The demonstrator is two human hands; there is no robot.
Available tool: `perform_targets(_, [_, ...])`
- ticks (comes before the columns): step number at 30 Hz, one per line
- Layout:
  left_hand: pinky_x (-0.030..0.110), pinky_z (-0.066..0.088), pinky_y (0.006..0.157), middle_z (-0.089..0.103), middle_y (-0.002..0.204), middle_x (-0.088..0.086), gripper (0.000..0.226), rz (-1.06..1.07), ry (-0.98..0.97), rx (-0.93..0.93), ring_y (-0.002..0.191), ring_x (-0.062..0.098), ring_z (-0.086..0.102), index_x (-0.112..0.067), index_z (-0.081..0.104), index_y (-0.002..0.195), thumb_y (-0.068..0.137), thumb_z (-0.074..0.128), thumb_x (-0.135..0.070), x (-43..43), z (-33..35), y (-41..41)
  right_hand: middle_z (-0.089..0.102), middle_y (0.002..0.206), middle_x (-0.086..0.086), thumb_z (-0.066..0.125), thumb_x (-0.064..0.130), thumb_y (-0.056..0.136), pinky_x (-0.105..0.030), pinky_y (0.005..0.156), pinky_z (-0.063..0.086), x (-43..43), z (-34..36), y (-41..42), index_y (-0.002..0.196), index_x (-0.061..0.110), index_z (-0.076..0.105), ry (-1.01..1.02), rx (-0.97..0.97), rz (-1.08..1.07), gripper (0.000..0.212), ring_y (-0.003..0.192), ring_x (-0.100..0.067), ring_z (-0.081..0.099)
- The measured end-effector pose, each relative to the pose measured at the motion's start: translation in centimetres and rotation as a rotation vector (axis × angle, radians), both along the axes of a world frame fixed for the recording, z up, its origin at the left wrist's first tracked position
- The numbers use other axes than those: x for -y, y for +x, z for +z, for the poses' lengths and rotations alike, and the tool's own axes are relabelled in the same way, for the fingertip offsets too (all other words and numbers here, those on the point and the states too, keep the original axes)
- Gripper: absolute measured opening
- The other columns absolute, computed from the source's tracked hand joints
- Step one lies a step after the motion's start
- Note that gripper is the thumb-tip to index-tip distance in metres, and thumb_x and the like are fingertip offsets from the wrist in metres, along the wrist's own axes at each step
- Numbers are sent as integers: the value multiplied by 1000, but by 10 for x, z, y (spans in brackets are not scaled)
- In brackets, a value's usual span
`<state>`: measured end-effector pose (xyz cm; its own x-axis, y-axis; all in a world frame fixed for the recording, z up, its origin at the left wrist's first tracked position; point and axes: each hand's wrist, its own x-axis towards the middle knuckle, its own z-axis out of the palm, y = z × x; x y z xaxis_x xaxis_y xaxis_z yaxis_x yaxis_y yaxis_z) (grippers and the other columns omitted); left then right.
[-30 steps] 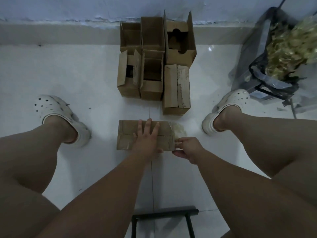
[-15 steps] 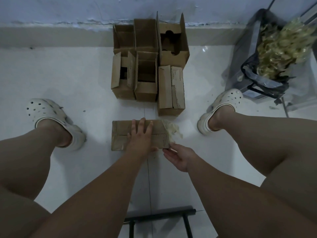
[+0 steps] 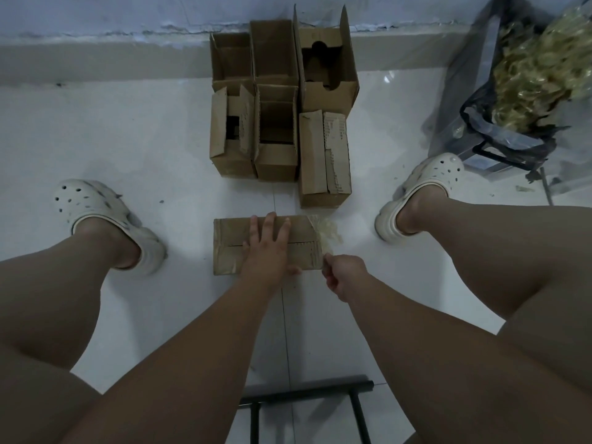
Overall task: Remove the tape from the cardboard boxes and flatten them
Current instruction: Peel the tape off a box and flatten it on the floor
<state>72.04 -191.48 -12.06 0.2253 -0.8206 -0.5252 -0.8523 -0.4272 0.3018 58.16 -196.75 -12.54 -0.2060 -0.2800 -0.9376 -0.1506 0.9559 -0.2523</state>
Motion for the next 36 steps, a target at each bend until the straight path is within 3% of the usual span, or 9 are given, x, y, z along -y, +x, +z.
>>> perform_targets(3, [57, 15, 112, -6, 156, 2, 100, 0, 3, -2, 143, 33, -14, -26, 8, 150, 76, 72, -45, -1, -1, 0, 59, 63, -9, 56, 9, 94, -25, 45, 38, 6, -3, 2, 67, 4, 61, -84, -109, 131, 28, 51, -16, 51])
perform_targets(6, [57, 15, 112, -6, 156, 1, 100, 2, 0, -3, 143, 33, -14, -26, 8, 150, 76, 73, -45, -2, -2, 1, 70, 91, -17, 56, 13, 95, -38, 76, 56, 16, -5, 1, 93, -1, 67, -319, -284, 441, 18, 85, -30, 67])
perform_targets(8, [58, 16, 112, -6, 156, 1, 100, 0, -6, 0, 143, 34, -14, -26, 8, 150, 76, 73, -45, -2, -3, 1, 67, 98, -14, 52, 7, 93, -35, 73, 53, 20, -1, 0, 98, 6, 63, -435, -283, 462, 12, 87, -29, 63])
perform_targets(13, [58, 16, 112, -6, 156, 2, 99, 6, -5, -6, 143, 34, -15, -25, 9, 150, 76, 72, -45, -2, -4, 0, 57, 86, -11, 40, -12, 85, -24, 53, 41, 21, 12, 2, 97, 10, 61, -247, 194, 169, 33, 64, -19, 51])
perform_targets(17, [58, 16, 112, -7, 156, 3, 100, 6, 5, -8, 143, 34, -15, -26, 7, 150, 77, 72, -44, -2, -3, 0, 63, 87, -3, 53, 8, 89, -23, 57, 47, 15, 18, 6, 99, 18, 62, -188, 350, 154, 17, 61, -11, 61])
perform_targets(19, [57, 15, 112, -7, 156, 2, 100, 6, 7, -6, 143, 34, -15, -26, 7, 151, 77, 72, -45, -2, -3, 0, 63, 97, -1, 64, 20, 89, -25, 66, 50, 12, 16, 9, 109, 21, 57, -268, 273, 367, 22, 83, -16, 63])
perform_targets(26, [58, 17, 112, -6, 156, 2, 100, 13, -7, -7, 143, 34, -14, -25, 9, 150, 76, 73, -44, -1, -2, -1, 58, 106, -5, 61, 27, 92, -29, 71, 39, 12, 5, 15, 121, 15, 56, -711, -342, 888, 32, 94, -21, 57])
perform_targets(32, [57, 14, 112, -6, 157, 4, 96, 4, -9, -17, 143, 35, -14, -24, 9, 150, 78, 70, -45, -1, 1, -2, 49, 114, -10, 51, 22, 93, -31, 64, 37, 8, 6, 19, 117, 13, 49, -855, -411, 1151, 26, 84, -22, 50])
perform_targets(36, [57, 16, 112, -5, 157, 4, 95, 2, -13, -22, 143, 35, -13, -24, 10, 151, 79, 70, -43, -3, 3, -1, 43, 121, -13, 56, 29, 92, -36, 72, 47, 25, 9, 33, 122, 12, 46, -797, -361, 1178, 35, 95, -29, 56])
